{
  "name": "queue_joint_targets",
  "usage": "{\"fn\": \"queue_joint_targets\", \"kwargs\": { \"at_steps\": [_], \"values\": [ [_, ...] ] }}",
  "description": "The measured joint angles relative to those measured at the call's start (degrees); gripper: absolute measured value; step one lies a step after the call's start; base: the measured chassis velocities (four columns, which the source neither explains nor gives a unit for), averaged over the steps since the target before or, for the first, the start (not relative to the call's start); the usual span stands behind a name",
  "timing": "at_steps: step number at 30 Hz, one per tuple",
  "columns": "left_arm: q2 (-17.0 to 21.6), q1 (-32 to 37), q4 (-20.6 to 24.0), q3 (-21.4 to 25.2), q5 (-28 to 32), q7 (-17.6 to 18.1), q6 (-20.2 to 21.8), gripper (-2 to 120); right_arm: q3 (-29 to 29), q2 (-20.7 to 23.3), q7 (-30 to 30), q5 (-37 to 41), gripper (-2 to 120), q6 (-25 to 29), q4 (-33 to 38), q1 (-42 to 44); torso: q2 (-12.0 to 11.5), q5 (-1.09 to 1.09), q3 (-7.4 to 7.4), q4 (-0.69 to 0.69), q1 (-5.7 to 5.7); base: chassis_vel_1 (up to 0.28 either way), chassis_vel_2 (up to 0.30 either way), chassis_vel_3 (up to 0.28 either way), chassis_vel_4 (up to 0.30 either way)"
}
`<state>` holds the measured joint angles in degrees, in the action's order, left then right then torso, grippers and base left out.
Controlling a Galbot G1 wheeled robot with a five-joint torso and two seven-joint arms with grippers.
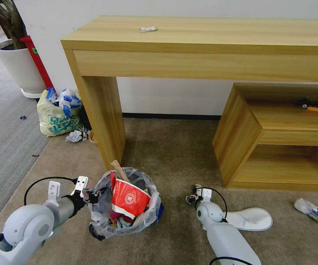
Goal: Pick up the trash bin and place the garbage on the floor into it.
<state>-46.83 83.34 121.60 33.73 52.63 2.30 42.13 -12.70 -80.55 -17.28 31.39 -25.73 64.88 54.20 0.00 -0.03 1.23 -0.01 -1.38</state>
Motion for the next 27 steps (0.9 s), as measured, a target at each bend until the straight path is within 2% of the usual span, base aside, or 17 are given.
{"fn": "queue_joint_targets", "kwargs": {
  "at_steps": [5,16,27],
  "values": [
    [0.23,-0.01,0.25,0.07,0.25,0.0,0.0,0,-0.11,-0.05,0.21,0.0,39,0.56,-0.34,0.11,0.01,-0.01,0.0,-0.01,0.0,0.0,0.0,0.0,0.0],
    [0.24,0.0,0.57,0.19,0.28,0.08,0.0,0,-0.36,0.25,-0.2,-0.07,39,1.72,1.06,1.02,0.0,0.05,0.02,0.02,0.0,0.0,0.0,0.0,0.0],
    [0.34,0.11,1.23,0.41,0.39,0.17,0.0,0,-1.33,4.54,-0.18,-0.24,39,2.04,18.03,6.57,0.0,0.02,0.01,0.01,0.0,0.0,0.0,0.0,0.0]
  ]
}}
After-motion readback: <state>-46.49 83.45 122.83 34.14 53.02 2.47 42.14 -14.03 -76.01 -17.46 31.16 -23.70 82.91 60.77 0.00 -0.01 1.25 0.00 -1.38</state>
